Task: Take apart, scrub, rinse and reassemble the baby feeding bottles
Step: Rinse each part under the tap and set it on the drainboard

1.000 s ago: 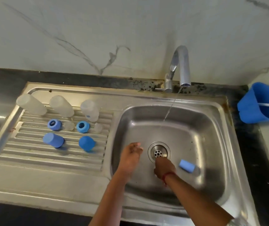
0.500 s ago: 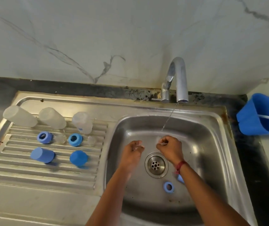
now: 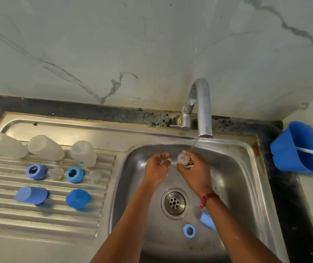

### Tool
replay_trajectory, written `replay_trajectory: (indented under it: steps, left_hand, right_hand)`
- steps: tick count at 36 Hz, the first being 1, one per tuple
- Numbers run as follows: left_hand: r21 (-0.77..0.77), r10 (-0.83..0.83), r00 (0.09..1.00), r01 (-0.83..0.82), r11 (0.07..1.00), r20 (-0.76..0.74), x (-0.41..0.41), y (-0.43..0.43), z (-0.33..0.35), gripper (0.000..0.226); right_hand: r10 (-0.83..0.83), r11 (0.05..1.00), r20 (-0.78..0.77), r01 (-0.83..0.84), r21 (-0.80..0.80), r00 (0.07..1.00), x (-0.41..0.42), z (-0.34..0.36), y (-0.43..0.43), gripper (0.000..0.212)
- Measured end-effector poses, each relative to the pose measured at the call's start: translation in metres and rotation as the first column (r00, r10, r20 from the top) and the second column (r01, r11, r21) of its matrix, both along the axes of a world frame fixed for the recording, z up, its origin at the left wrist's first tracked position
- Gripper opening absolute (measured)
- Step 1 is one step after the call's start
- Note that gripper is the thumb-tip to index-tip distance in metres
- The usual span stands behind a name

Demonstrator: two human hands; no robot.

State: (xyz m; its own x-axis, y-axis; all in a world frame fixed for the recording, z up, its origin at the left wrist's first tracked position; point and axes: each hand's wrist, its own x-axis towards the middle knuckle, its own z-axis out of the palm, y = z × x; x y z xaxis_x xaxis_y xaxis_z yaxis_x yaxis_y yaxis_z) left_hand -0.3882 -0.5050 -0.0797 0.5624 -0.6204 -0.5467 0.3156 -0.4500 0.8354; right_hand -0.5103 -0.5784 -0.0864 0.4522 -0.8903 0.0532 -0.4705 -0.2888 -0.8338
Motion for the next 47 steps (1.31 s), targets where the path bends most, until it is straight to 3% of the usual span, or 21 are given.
replay_trajectory:
  steps: [3,6,8,14,17,21,23,27,29,32,37,40,43,45,47]
  left_hand:
    - [-0.041,-0.021,1.0,0.02,0.999,-0.007,-0.003,-0.001,-0.003,0.024]
    - [-0.066,-0.068,0.996,0.072,0.995,0.064,-0.005,0.0,-0.004,0.044]
    - [-0.077,-0.081,0.995,0.086,0.993,0.064,-0.007,-0.001,-0.002,0.05]
    - [-0.158,-0.04,0.999,0.042,0.986,0.017,-0.011,-0.005,0.005,0.035]
    - [-0.196,-0.061,0.997,0.071,0.978,0.054,-0.013,-0.005,0.01,0.038]
    - [-0.225,-0.103,0.989,0.125,0.966,0.106,-0.018,-0.005,0.016,0.031]
    - [-0.217,-0.129,0.984,0.154,0.964,0.124,-0.02,-0.005,0.018,0.018]
    - [-0.208,-0.121,0.988,0.138,0.968,0.093,-0.023,-0.005,0.018,0.009]
    - [-0.233,-0.103,0.995,0.104,0.967,0.014,-0.026,-0.004,0.02,0.011]
    - [-0.268,-0.07,0.994,0.046,0.962,-0.082,-0.029,-0.003,0.024,0.017]
    - [-0.271,0.024,0.975,-0.085,0.959,-0.219,-0.029,0.001,0.026,0.032]
    - [-0.266,0.015,0.962,-0.09,0.96,-0.273,-0.028,0.002,0.03,0.037]
    - [-0.231,0.006,0.964,-0.069,0.971,-0.266,-0.025,0.0,0.032,0.03]
    - [-0.204,-0.002,0.967,-0.052,0.978,-0.255,-0.023,-0.001,0.035,0.026]
    - [-0.189,0.009,0.969,-0.058,0.98,-0.248,-0.024,-0.002,0.038,0.027]
  right_hand:
    - [-0.094,0.995,-0.025,0.092,-0.04,0.995,-0.001,-0.001,0.001,0.044]
    - [0.073,0.996,-0.064,-0.076,-0.048,0.995,0.0,0.0,0.007,0.05]
    - [0.134,0.991,-0.02,-0.134,0.009,0.991,0.002,-0.001,0.007,0.053]
    - [0.018,0.962,0.136,-0.055,0.268,0.991,0.0,0.001,0.0,0.051]
    - [-0.057,0.933,0.197,-0.017,0.359,0.979,-0.003,0.009,-0.005,0.028]
    - [-0.077,0.901,0.196,-0.016,0.434,0.978,-0.007,0.017,-0.012,0.017]
    - [-0.074,0.899,0.149,0.002,0.437,0.986,-0.009,0.021,-0.016,0.016]
    - [-0.056,0.918,0.036,0.037,0.394,0.998,-0.007,0.025,-0.017,0.042]
    - [-0.096,0.928,-0.004,0.091,0.362,0.995,-0.006,0.028,-0.016,0.052]
    - [-0.12,0.944,-0.037,0.125,0.306,0.992,-0.004,0.033,-0.015,0.048]
    - [-0.104,0.932,-0.054,0.116,0.344,0.993,0.0,0.041,-0.013,0.057]
    - [-0.088,0.925,-0.027,0.092,0.369,0.996,-0.001,0.045,-0.01,0.049]
    - [-0.028,0.922,0.091,-0.009,0.387,0.995,-0.004,0.046,-0.009,0.011]
    - [0.053,0.908,0.167,-0.117,0.403,0.984,-0.005,0.045,-0.01,0.018]
    - [0.132,0.919,0.146,-0.176,0.352,0.98,-0.006,0.044,-0.011,0.029]
